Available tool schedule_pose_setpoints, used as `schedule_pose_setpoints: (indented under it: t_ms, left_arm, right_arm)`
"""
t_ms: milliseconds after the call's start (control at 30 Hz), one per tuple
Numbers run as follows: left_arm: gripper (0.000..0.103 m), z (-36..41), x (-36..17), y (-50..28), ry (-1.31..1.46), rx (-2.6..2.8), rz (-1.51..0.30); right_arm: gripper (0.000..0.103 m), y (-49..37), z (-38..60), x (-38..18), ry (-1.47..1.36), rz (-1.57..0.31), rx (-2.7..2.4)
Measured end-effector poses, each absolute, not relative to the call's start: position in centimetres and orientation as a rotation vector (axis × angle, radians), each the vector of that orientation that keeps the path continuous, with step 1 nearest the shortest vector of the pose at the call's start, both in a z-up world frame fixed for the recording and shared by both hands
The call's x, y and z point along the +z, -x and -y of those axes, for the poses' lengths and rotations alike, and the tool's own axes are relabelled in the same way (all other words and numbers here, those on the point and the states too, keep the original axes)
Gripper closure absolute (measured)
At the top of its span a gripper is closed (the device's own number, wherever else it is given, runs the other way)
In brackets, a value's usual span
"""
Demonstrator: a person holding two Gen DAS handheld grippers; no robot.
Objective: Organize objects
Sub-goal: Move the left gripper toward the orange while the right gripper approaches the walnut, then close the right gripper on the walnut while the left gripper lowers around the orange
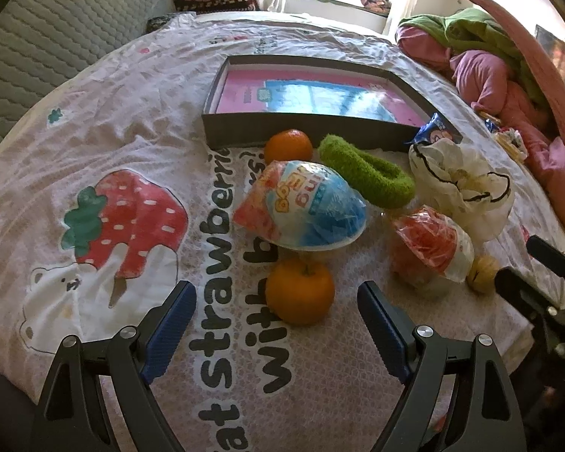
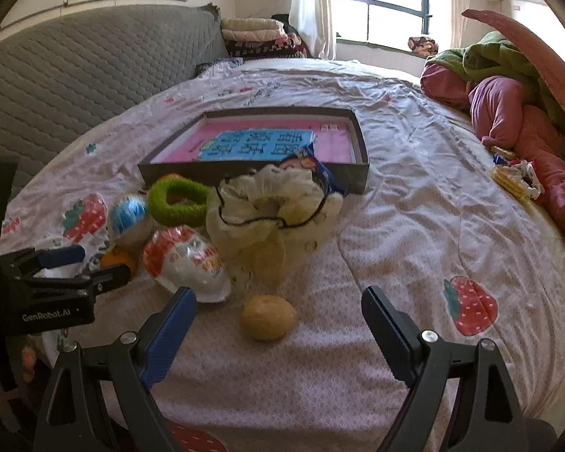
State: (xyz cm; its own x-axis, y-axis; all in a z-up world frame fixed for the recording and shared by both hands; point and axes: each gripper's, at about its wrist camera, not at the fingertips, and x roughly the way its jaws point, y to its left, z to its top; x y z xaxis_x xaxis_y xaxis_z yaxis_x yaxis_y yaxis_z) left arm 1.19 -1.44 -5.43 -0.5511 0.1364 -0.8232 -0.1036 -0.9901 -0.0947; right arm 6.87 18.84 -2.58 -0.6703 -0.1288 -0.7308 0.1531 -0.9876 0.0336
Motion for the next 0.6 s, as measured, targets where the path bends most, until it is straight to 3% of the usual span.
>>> schedule_pose_setpoints:
  t_ms: [500,600]
  left_arm:
    - [0.016,1.4,-6.3,-0.6,1.398,2.647,0.059]
    - [0.020,1.6,-6.4,-0.4,1.399,2.647,0.065]
  right_arm:
    - [0.034,-6.1,-18.6,-4.8,-1.256,-0.127,-2.713]
    - [0.041,-6.0,-18.4,-5.2,-1.266,-0.147,-2.705]
